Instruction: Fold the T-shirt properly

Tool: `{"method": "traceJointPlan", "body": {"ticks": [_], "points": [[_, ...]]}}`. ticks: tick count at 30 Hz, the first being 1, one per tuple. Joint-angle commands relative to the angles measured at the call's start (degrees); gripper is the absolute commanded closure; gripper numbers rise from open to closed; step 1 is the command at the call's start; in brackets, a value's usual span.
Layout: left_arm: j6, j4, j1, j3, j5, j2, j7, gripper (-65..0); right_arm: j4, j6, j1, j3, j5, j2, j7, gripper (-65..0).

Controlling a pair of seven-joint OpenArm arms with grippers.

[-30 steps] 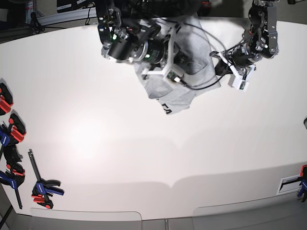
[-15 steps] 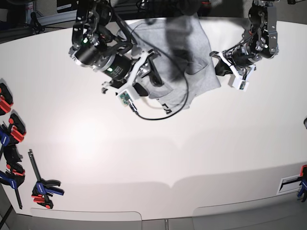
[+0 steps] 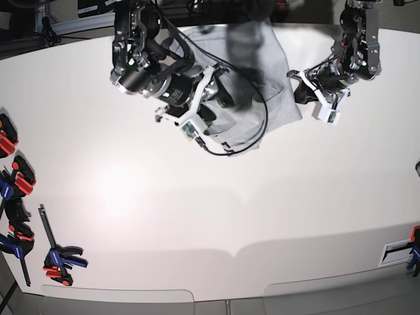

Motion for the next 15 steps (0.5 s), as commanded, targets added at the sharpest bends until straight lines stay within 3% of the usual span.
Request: {"method": "traceJointPlan", "body": {"ticks": [1, 11, 13, 15], "points": [[-0.17, 0.42, -0.17, -0.13, 0.15, -0.5, 0.11, 0.0, 0.85, 0.11, 0.66, -0.15, 1.38, -0.28, 1.46, -28.9], [-0.17, 0.42, -0.2, -0.11, 0.15, -0.5, -0.07, 0.0, 0.85, 0.07, 0.66, -0.57, 1.53, -0.28, 0.31, -28.5], [-0.17, 0.42, -0.2, -0.11, 0.15, -0.5, -0.07, 0.0, 0.61, -0.11, 0.66, -0.92, 1.6, -0.31, 0.04, -25.6], [-0.17, 0.42, -0.2, -0.11, 0.15, -0.5, -0.07, 0.0, 0.0, -0.11, 0.66, -1.49, 1.57, -0.31, -0.13, -18.7]]}}
